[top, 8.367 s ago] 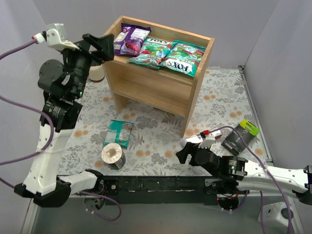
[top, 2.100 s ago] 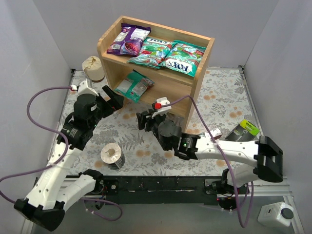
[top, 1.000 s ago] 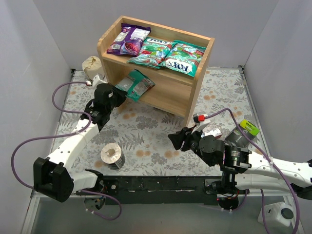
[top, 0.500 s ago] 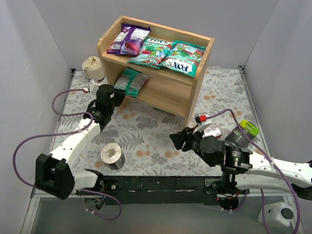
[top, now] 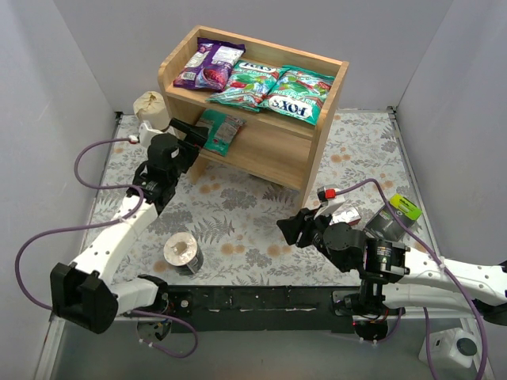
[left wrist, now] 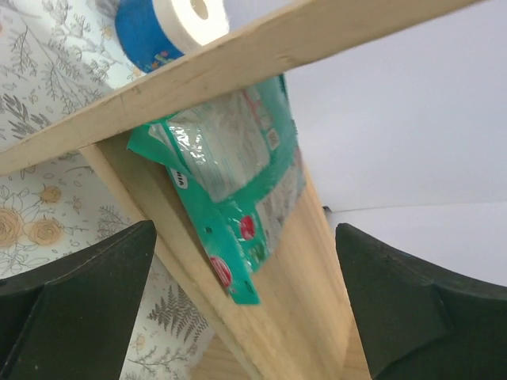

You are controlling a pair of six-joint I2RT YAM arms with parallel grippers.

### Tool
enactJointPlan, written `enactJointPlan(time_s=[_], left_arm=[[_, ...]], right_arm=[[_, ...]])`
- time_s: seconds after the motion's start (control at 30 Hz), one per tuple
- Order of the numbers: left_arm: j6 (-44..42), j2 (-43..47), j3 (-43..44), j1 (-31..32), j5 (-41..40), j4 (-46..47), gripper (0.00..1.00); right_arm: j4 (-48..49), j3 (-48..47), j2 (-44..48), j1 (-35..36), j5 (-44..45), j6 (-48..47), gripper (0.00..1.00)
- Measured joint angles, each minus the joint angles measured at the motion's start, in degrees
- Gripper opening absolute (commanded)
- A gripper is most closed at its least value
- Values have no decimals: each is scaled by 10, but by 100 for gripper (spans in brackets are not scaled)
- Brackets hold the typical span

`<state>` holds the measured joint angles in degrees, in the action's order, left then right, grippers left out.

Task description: Place and organize the candy bags onto the shelf

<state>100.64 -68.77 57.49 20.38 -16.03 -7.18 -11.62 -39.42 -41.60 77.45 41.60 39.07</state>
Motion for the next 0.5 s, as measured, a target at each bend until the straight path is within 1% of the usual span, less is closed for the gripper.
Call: enactJointPlan(time_s=[0.1,0.17,0.23,0.27,0.37,0.5], left_arm=[[-21,38,0,0,4,-18,98],[-44,66,0,0,13,-31,98],[-70,88,0,0,27,-47,98],[-83,97,0,0,37,-58,98],[-112,110,0,0,73,-92,98],[-135,116,-21,0,123,-123,98]], right_arm=[[-2,0,0,0,0,3,52],[-5,0,0,0,0,9,58],[-10,0,0,0,1,14,84],[-16,0,0,0,3,17,92],[-45,-5,0,0,13,15,94],[-97,-42,-2,0,34,6,95]])
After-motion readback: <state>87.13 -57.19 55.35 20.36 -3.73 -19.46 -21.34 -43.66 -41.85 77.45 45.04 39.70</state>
